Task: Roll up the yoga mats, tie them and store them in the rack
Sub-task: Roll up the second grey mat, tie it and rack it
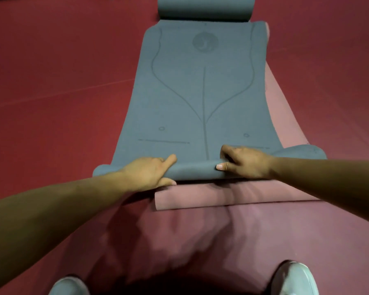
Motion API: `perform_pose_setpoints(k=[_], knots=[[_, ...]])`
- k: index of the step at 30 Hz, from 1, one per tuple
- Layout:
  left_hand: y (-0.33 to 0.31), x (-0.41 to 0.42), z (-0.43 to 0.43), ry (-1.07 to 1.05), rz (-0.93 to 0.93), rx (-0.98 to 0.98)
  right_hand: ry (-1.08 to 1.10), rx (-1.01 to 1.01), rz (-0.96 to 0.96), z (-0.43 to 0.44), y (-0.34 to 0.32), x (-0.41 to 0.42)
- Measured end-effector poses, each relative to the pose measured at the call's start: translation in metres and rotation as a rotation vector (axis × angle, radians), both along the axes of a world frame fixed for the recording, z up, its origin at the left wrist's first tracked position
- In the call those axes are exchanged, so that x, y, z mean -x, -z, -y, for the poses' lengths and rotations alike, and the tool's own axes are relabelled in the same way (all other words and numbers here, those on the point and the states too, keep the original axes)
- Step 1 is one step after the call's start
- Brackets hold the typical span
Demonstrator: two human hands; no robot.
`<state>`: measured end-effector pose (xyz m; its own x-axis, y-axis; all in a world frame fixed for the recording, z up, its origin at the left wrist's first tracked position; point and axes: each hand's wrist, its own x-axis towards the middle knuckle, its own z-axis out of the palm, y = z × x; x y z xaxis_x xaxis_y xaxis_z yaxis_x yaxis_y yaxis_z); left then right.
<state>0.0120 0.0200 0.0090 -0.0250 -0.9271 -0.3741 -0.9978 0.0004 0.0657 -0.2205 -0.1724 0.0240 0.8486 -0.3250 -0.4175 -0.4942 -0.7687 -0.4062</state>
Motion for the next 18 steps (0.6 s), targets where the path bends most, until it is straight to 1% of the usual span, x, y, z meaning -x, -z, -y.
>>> perform_pose_setpoints(k=[3,5,6,7,10,12,14,16,18], knots=[[0.009,0.019,-0.009,-0.046,-0.201,-0.169,-0.016,-0.045,-0.013,-0.003,0.007,0.027],[0.014,0.029,-0.012,-0.104,-0.277,-0.248,-0.010,0.059,-0.059,-0.010,0.020,0.040],[0.016,0.033,-0.013,-0.128,-0.301,-0.273,0.001,0.135,-0.104,-0.015,0.027,0.043],[0.020,0.036,-0.015,-0.146,-0.312,-0.295,0.012,0.171,-0.140,-0.020,0.034,0.046],[0.032,0.041,-0.021,-0.171,-0.299,-0.349,0.010,0.084,-0.169,-0.036,0.047,0.054],[0.038,0.043,-0.024,-0.143,-0.272,-0.284,0.024,0.047,-0.192,-0.041,0.050,0.056],[0.045,0.046,-0.025,-0.058,-0.149,-0.152,0.056,0.014,-0.205,-0.042,0.051,0.057],[0.049,0.049,-0.026,-0.012,-0.025,-0.048,0.103,-0.076,-0.202,-0.039,0.049,0.059],[0.052,0.052,-0.029,0.048,-0.021,0.042,0.151,-0.169,-0.184,-0.034,0.046,0.063]])
